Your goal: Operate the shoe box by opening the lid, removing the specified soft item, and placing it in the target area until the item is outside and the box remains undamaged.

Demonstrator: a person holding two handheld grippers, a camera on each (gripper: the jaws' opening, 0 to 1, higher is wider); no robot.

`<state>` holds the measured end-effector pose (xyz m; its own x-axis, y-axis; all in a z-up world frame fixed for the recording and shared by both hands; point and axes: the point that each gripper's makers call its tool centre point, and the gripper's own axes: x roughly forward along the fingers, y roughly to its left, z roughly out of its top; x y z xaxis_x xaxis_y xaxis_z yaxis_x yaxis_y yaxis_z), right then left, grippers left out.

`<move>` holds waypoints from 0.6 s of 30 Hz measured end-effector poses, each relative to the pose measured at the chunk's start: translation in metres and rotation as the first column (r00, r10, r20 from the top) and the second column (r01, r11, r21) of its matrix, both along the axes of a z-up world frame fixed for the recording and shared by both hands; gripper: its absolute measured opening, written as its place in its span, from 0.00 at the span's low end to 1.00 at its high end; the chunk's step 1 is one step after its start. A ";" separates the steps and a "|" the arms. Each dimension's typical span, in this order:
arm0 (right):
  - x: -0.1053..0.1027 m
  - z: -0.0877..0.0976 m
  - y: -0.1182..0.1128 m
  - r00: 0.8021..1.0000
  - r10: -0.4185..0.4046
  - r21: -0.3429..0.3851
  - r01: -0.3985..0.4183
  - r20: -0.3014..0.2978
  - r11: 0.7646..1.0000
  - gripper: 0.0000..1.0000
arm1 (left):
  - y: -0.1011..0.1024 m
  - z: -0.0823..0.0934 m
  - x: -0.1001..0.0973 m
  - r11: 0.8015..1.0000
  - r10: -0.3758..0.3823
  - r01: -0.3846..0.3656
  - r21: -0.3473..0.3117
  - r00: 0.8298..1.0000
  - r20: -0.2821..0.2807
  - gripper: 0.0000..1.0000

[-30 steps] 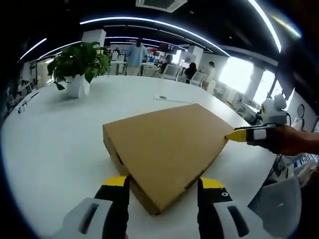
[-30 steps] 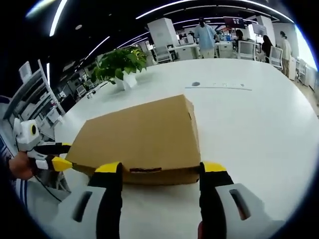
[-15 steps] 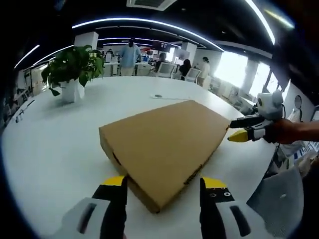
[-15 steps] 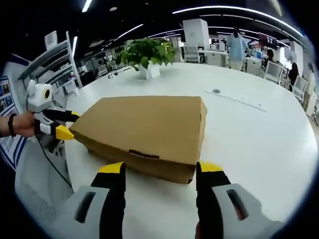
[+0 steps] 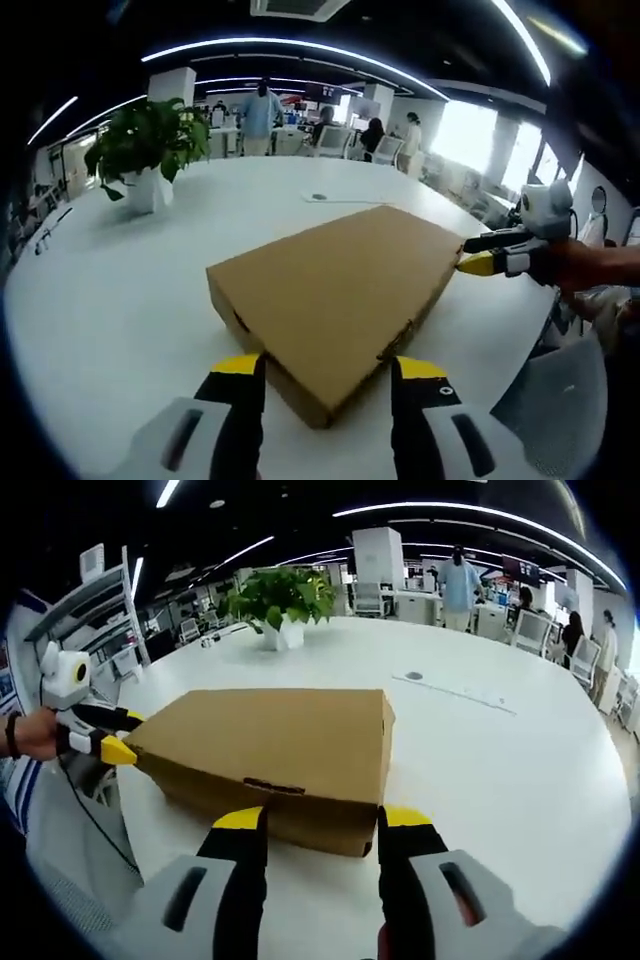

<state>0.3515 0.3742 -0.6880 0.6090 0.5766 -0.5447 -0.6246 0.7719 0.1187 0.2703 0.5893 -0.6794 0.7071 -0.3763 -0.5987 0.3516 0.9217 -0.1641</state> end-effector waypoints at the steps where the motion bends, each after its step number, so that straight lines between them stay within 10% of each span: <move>1: 0.001 0.003 0.000 1.000 -0.002 0.004 0.002 0.007 1.000 0.40 | 0.000 0.002 0.000 1.000 -0.001 0.001 0.002 1.000 0.004 0.50; 18: 0.036 0.091 0.014 0.989 -0.037 0.110 0.021 0.146 0.994 0.39 | 0.009 0.054 0.016 0.999 0.002 -0.008 0.049 0.993 0.118 0.50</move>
